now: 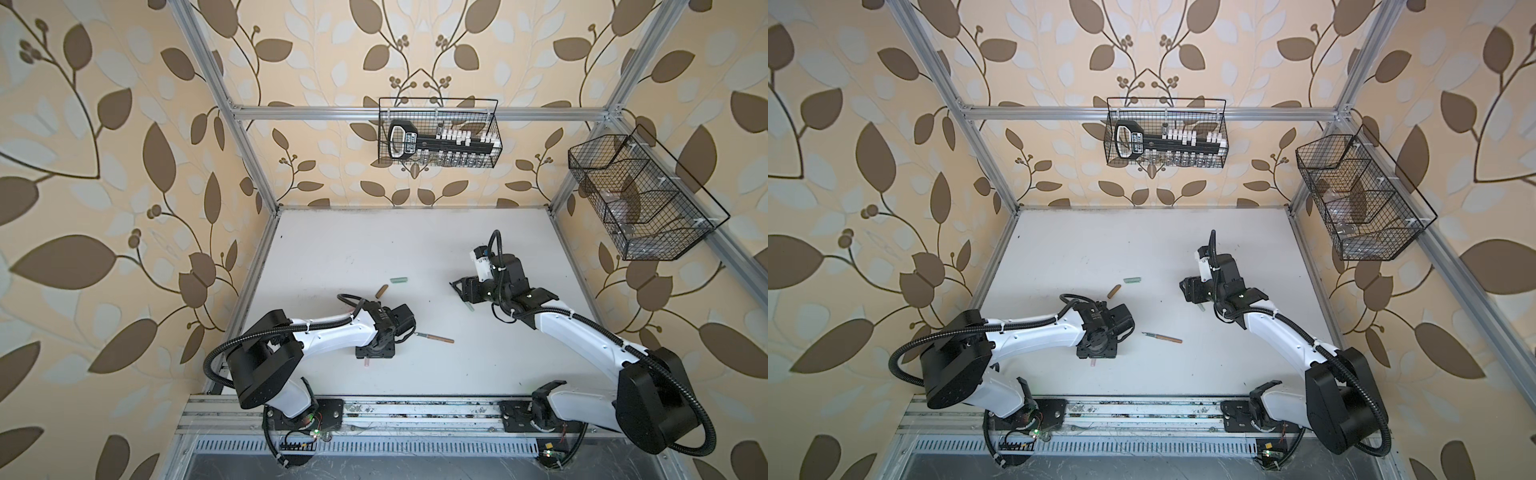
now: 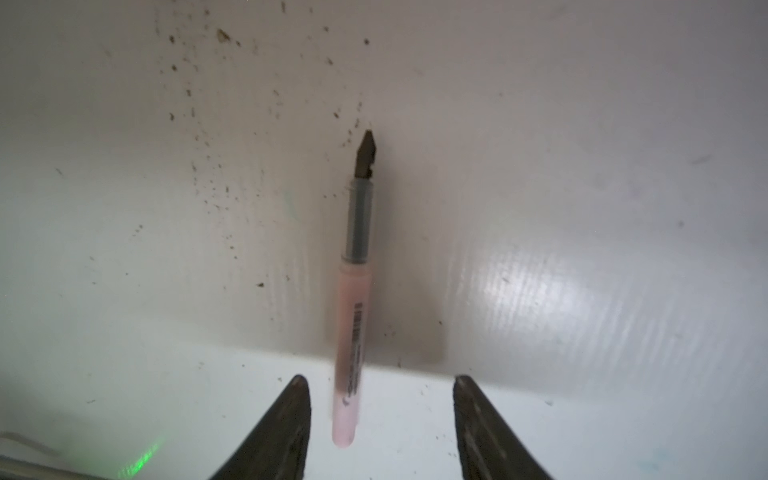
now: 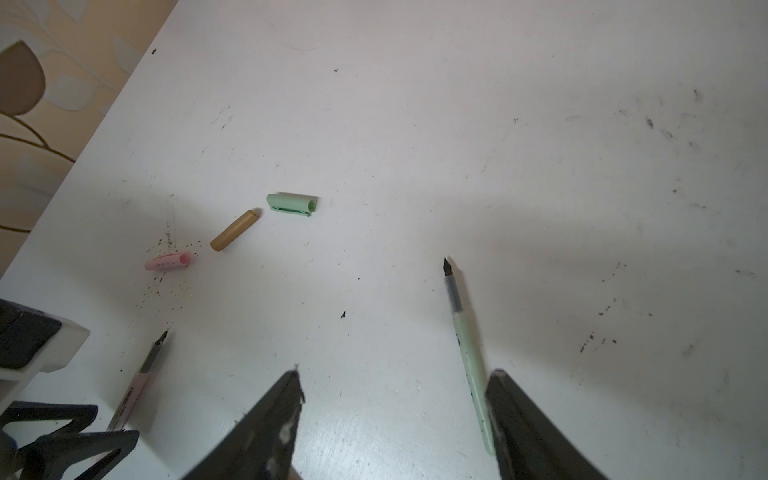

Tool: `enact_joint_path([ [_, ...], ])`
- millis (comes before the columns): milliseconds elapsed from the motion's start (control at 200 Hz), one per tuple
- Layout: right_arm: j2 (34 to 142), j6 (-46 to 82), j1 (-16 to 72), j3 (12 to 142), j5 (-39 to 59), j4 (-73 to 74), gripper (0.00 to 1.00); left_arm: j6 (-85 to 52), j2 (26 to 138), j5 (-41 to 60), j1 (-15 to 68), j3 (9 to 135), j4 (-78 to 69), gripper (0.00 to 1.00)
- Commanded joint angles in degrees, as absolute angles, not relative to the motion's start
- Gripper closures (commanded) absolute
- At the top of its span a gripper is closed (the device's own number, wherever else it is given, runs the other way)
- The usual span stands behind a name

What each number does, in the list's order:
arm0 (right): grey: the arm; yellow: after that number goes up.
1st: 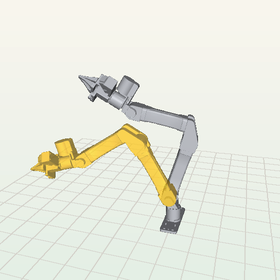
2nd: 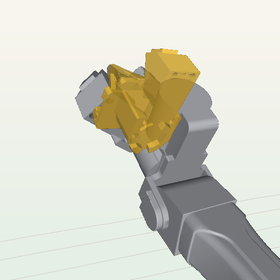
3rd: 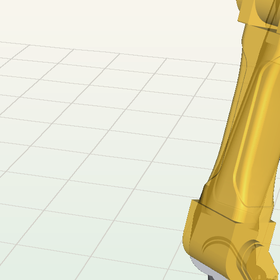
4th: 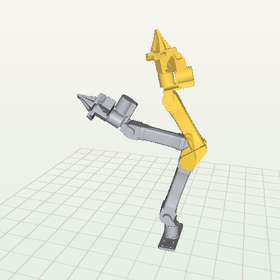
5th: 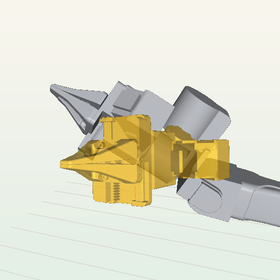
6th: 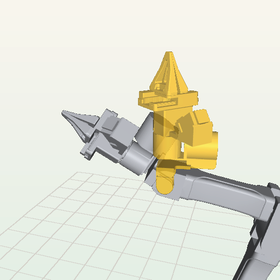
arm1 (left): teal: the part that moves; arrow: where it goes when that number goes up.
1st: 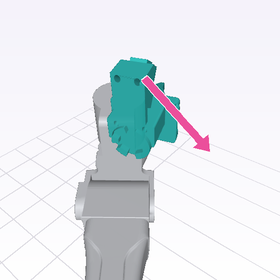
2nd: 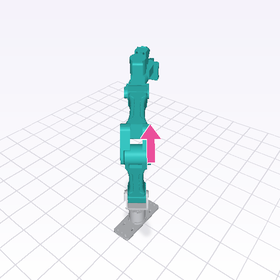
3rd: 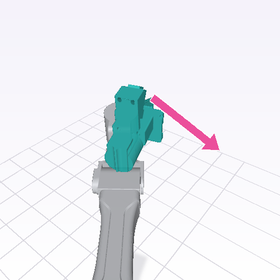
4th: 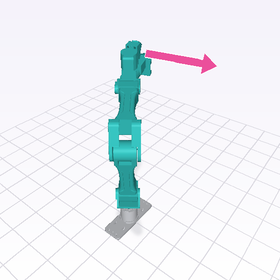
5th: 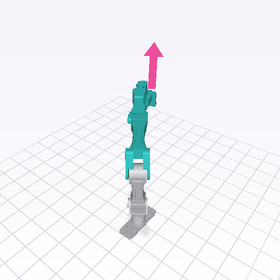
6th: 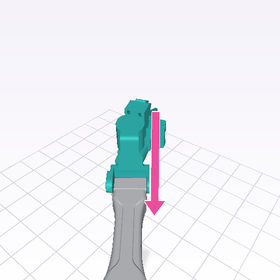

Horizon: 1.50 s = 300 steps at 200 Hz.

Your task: Insert the pens into the pen caps

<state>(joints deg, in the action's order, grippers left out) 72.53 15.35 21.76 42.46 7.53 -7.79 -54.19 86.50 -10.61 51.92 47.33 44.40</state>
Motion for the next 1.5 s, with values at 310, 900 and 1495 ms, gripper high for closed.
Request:
enact_joint_path([
  [310, 70.67, 14.89, 22.28, 44.03, 6.42, -9.88, 0.28, -48.55, 82.0, -9.19, 44.39, 44.12, 36.74, 0.43],
  [900, 69.75, 14.94, 22.32, 42.8, 5.54, -10.04, 0.28, -42.81, 86.19, -5.31, 44.47, 46.2, 31.61, 0.49],
  [1495, 70.26, 15.03, 22.32, 42.65, 5.98, -9.67, 0.28, -44.84, 81.22, -6.37, 46.77, 42.97, 32.54, 0.45],
])
